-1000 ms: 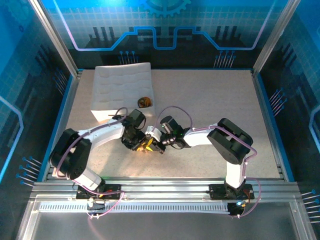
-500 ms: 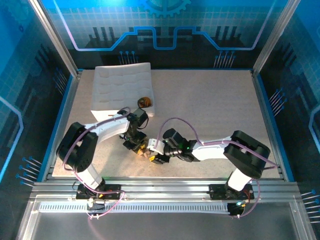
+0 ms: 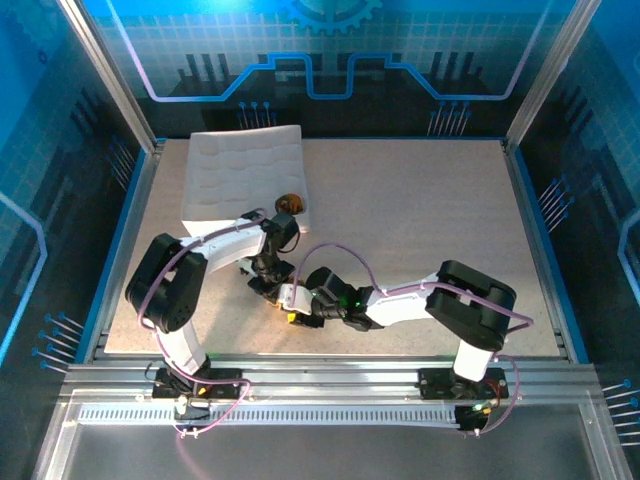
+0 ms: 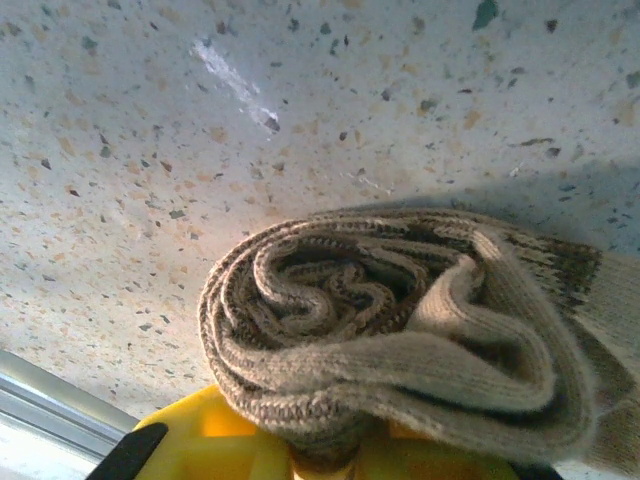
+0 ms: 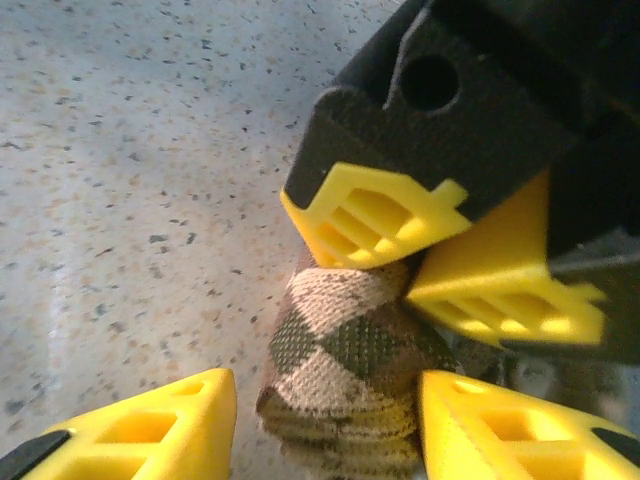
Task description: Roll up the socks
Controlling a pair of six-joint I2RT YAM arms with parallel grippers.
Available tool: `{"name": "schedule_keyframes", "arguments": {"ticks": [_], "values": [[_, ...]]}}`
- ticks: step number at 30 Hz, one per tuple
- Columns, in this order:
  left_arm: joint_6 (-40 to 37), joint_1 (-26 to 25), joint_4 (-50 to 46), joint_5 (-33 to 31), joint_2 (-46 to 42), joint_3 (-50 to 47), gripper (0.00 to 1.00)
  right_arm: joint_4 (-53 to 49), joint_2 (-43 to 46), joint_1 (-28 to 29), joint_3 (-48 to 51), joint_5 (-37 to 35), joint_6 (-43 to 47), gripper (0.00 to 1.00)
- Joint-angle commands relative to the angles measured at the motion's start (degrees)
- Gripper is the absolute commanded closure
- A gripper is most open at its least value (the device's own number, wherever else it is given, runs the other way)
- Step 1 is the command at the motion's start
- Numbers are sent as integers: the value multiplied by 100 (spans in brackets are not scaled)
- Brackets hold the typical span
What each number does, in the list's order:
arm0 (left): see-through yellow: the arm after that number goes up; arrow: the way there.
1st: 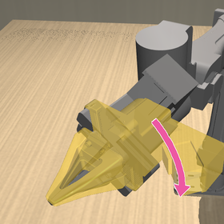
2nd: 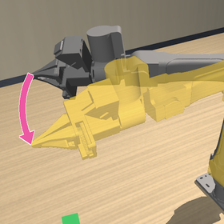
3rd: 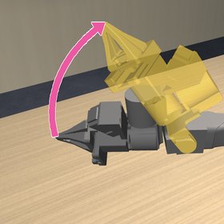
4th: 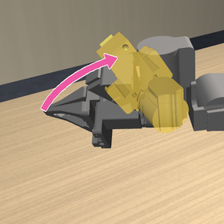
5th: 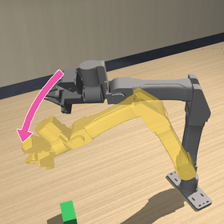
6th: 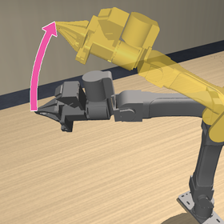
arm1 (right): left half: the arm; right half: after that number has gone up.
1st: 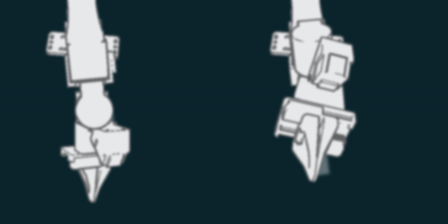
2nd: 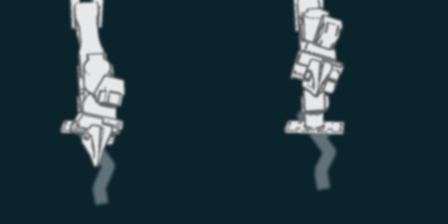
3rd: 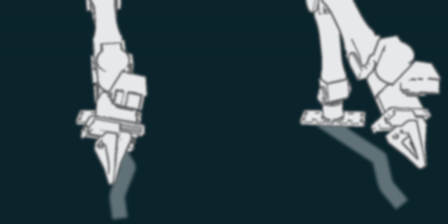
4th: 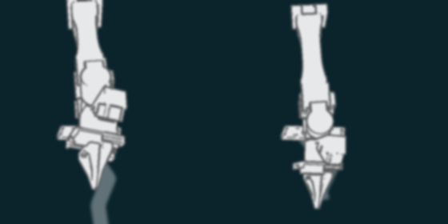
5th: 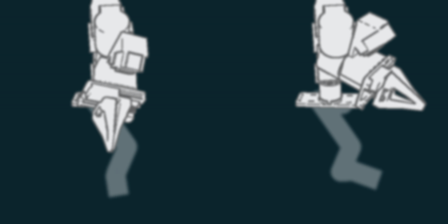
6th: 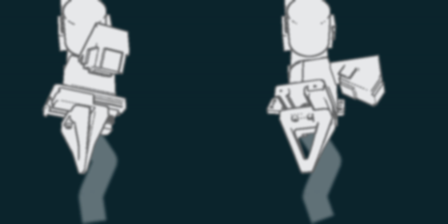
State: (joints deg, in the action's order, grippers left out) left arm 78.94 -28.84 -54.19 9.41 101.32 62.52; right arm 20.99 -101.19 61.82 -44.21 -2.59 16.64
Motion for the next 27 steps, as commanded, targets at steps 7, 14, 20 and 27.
{"name": "schedule_keyframes", "arguments": {"ticks": [7,14,20,27], "values": [[-319,54,322,-221,198,-348,86,-873,-617,0,-352,-597,-110,84],[-227,183,374,-417,-965,-500,48,-1194,-597,-288,-66,119,-573,100],[54,289,871,-759,-2187,-1240,19,-1562,-733,-664,-122,1107,-866,100],[464,290,1962,-825,-3473,-2437,26,-2038,-1023,-1052,-467,1763,-1422,100]]}}
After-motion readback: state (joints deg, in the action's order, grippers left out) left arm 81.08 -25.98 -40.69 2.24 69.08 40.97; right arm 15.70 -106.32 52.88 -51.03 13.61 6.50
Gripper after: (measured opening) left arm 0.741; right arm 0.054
